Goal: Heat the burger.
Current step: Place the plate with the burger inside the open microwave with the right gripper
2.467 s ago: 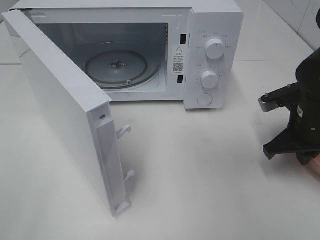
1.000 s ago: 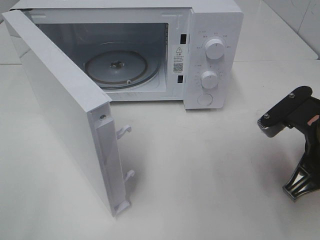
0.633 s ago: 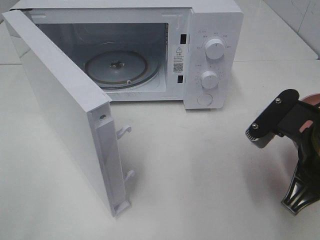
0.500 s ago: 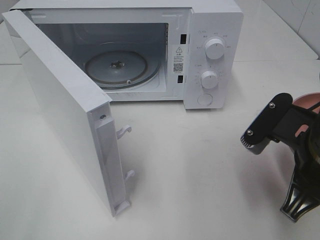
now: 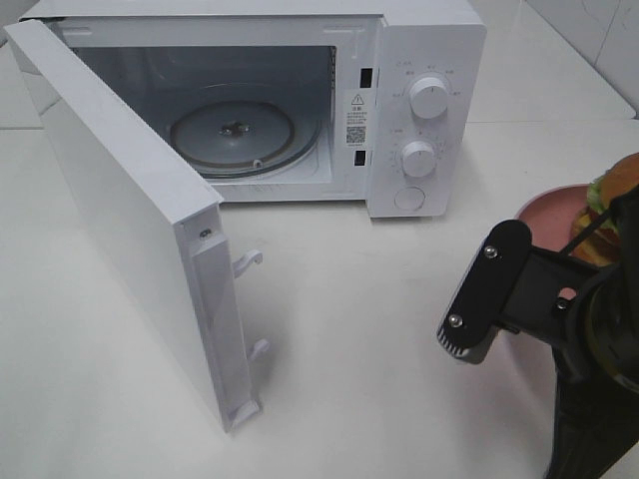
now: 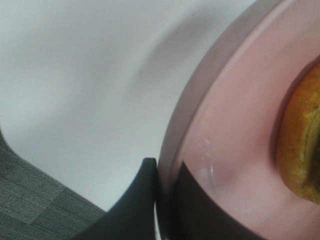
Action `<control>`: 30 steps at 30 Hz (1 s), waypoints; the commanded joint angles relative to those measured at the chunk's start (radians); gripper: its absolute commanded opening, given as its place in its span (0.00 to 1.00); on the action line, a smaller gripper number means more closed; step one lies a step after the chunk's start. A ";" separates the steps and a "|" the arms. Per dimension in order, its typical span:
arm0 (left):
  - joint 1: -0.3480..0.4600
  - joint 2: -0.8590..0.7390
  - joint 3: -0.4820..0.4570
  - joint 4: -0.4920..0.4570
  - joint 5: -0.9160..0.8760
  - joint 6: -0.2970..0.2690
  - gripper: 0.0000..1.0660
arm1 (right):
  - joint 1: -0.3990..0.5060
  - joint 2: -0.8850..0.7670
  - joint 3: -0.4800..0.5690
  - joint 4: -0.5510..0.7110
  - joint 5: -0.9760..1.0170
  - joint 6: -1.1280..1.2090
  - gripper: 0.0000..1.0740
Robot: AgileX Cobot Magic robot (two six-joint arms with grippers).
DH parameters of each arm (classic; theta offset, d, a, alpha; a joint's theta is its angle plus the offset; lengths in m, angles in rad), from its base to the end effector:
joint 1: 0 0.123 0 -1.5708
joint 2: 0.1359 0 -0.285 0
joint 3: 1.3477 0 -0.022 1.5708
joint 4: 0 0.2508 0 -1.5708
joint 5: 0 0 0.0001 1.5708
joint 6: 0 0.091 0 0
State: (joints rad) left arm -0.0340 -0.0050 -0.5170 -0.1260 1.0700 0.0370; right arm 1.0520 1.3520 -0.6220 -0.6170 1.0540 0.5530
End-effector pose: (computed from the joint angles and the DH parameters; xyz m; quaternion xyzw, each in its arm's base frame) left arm -0.0087 -0.0097 0.2817 0.0335 0.8476 -0.0621 0.5260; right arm 0.1328 0.1402 0.1957 -0.3960 0.8804 -0.2197 0.1410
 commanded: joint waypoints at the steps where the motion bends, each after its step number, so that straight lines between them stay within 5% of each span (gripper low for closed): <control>1: -0.003 -0.002 0.001 -0.007 0.001 0.001 0.94 | 0.041 -0.009 0.003 -0.052 0.045 -0.036 0.00; 30: -0.003 -0.002 0.001 -0.007 0.001 0.001 0.94 | 0.056 -0.009 0.002 -0.117 -0.064 -0.253 0.00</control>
State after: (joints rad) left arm -0.0340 -0.0050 -0.5170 -0.1260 1.0700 0.0370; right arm 1.1020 1.3520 -0.6220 -0.6630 0.9680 0.3190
